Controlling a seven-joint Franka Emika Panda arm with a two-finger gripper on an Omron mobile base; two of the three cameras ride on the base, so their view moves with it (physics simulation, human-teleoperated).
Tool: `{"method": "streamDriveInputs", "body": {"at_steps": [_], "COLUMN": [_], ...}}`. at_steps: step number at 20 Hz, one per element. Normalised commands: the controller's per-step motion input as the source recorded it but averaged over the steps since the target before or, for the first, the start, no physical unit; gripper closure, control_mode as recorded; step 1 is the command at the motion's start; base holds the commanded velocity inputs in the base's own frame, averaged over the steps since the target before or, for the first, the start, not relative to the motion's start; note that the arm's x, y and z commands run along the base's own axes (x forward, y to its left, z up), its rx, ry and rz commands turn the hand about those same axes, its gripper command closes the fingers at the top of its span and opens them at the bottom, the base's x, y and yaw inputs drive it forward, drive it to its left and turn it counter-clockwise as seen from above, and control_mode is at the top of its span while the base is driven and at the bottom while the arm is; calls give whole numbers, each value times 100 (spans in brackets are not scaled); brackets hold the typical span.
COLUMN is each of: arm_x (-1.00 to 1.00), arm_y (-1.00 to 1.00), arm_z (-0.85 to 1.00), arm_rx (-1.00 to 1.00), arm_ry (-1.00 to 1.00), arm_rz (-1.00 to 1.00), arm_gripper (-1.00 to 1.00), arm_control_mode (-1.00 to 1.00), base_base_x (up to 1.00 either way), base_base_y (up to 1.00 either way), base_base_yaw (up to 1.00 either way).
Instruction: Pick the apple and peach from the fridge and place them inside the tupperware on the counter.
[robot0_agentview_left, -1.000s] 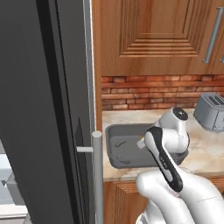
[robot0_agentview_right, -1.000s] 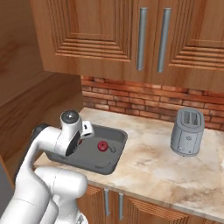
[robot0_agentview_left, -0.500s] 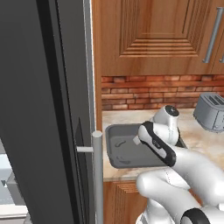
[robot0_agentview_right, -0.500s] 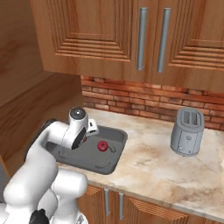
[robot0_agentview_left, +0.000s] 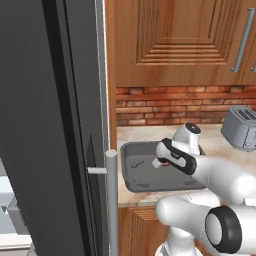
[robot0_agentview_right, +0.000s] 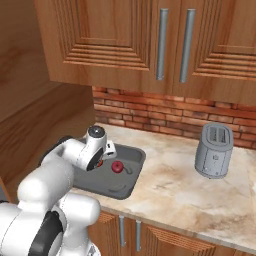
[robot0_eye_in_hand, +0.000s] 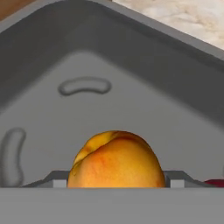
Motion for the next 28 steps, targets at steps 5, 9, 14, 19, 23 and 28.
{"method": "streamDriveInputs", "body": {"at_steps": [5, 9, 14, 19, 23, 28], "arm_x": [0, 11, -11, -76, -100, -100], "arm_y": [14, 19, -4, -32, -64, -95], "arm_z": [-48, -20, 27, 79, 92, 100], "arm_rx": [-1, 0, 0, 0, 0, 0], "arm_ry": [0, -2, -4, -8, -11, -11], "arm_rz": [0, 0, 0, 0, -1, -5], "arm_gripper": [-100, -100, -100, -100, -100, -100], "arm_control_mode": [-100, -100, -100, -100, -100, -100], "base_base_x": [0, 0, 0, 0, 0, 0], "base_base_y": [0, 0, 0, 0, 0, 0], "base_base_yaw": [0, 0, 0, 0, 0, 0]}}
